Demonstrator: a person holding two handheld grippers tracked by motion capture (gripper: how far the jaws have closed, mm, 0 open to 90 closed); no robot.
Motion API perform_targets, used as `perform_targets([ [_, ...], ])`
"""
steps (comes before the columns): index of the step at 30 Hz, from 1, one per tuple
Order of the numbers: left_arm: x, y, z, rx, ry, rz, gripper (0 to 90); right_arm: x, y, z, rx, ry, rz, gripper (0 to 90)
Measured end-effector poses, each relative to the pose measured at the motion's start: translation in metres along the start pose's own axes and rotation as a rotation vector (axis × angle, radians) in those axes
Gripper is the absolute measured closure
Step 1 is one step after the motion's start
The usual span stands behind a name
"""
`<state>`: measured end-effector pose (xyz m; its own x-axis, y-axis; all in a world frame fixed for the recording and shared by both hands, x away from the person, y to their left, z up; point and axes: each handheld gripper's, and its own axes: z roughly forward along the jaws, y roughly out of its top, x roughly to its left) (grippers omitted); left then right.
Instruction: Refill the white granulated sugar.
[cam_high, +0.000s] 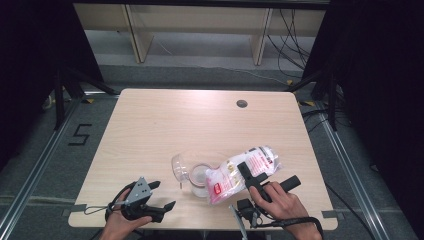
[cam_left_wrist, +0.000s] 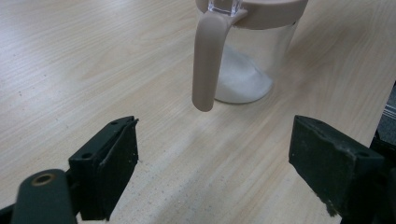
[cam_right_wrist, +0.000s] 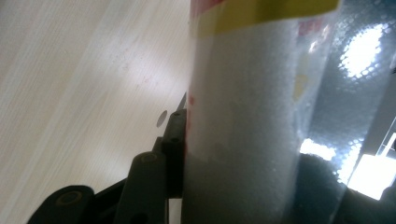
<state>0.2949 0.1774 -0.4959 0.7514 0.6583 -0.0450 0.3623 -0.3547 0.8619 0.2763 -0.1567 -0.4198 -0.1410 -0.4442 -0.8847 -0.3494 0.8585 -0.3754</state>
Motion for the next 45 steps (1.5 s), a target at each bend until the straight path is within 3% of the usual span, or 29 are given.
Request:
perform_targets([
  [2,0.0003,-0.0002,-0.0001,0.005,0.0,0.002,15.4,0.0022,0.0008,-0.0002,0.003,0.0,0.028,63.6],
  [3,0.0024,0.0003,-0.0001,0.006,0.0,0.032,15.4,0.0005,0.0013,0.0002,-0.008,-0.005,0.011,63.6],
  [9,0.0003,-0.0001,-0.0003,0.004,0.001,0.002,15.4,0.0,-0.0011,0.0005,-0.005,-0.004,0.007,63.8],
  [10,0.0024,0.0005,-0.0005,0.005,0.0,0.034,15.4,0.0021,-0.0016,0.0001,0.0,-0.009,0.026,63.8],
  [11,0.0015,0.0002,0.0002,-0.003,-0.001,0.019,15.4,0.0029,-0.0015,0.0,0.003,-0.009,0.028,63.9],
  [12,0.0025,0.0004,-0.0003,0.005,0.0,0.032,15.4,0.0029,-0.0012,0.0,0.003,-0.008,0.023,63.9],
  [13,0.0022,0.0003,-0.0001,0.005,0.0,0.03,15.4,0.0002,-0.0006,0.0002,0.002,0.003,-0.012,64.0],
  [14,0.0021,0.0004,-0.0002,0.006,0.0,0.03,15.4,0.0003,0.0003,0.001,-0.012,-0.002,-0.006,64.0],
  [15,0.0021,0.0004,-0.0003,0.006,-0.001,0.032,15.4,0.0027,0.0007,0.0004,-0.002,0.003,0.029,64.1],
  [17,0.0022,0.0005,-0.0004,0.005,0.0,0.032,15.4,0.001,0.0011,0.001,-0.018,-0.004,0.014,64.1],
  [18,0.0023,0.0004,-0.0005,0.005,0.0,0.032,15.4,0.0022,0.0007,0.0007,-0.014,-0.01,0.029,64.1],
  [20,0.0015,0.0001,0.0003,-0.004,-0.001,0.019,15.4,0.0001,-0.0008,0.0006,-0.011,-0.005,0.001,64.2],
  [23,0.0022,0.0003,-0.0002,0.007,-0.001,0.032,15.4,0.0029,-0.0015,0.0002,-0.001,-0.008,0.029,64.5],
  [24,0.0005,-0.0002,-0.0001,0.009,0.001,0.004,15.4,0.0026,-0.0013,0.0001,0.0,-0.009,0.021,64.5],
  [25,0.0004,-0.0002,-0.0001,0.007,0.0,0.003,15.4,0.0014,-0.0005,0.0011,-0.013,-0.006,0.005,64.6],
  [26,0.0005,-0.0001,-0.0003,0.006,0.001,0.005,15.4,0.0017,0.0001,0.0012,-0.015,-0.004,0.007,64.6],
  [27,0.0024,0.0004,-0.0006,0.006,0.0,0.034,15.4,0.0026,0.0007,0.0007,-0.006,-0.001,0.014,64.6],
  [29,0.0021,0.0003,-0.0002,0.002,0.0,0.027,15.4,0.002,0.0013,0.0015,-0.015,0.001,0.002,64.7],
  [30,0.0024,0.0003,-0.0005,0.006,0.0,0.032,15.4,0.0045,0.0014,0.0012,-0.011,0.005,0.034,64.8],
  [32,0.0021,0.0004,-0.0004,0.005,0.0,0.032,15.4,0.004,0.0019,0.0014,-0.012,0.003,0.023,64.9],
  [33,0.0004,-0.0002,-0.0002,0.007,0.0,0.004,15.4,0.0037,0.0018,0.0016,-0.014,0.005,0.015,64.9],
  [34,0.0004,-0.0002,-0.0001,0.007,0.001,0.003,15.4,0.0037,0.0018,0.0015,-0.012,0.007,0.012,65.0],
  [35,0.0023,0.0004,-0.0003,0.006,-0.001,0.034,15.4,0.0036,0.0018,0.0014,-0.008,0.008,0.004,65.1],
  [38,0.0022,0.0001,-0.0001,0.007,-0.001,0.031,15.4,0.0005,0.0008,0.0011,0.008,0.004,-0.068,65.2],
  [39,0.0008,-0.0004,-0.0001,0.01,0.005,0.011,15.4,0.0012,0.0009,0.0012,0.009,0.0,-0.059,65.2],
  [45,0.0002,-0.0007,0.0002,0.014,0.004,0.003,15.4,-0.0012,-0.0004,0.0005,0.012,-0.006,-0.094,65.3],
])
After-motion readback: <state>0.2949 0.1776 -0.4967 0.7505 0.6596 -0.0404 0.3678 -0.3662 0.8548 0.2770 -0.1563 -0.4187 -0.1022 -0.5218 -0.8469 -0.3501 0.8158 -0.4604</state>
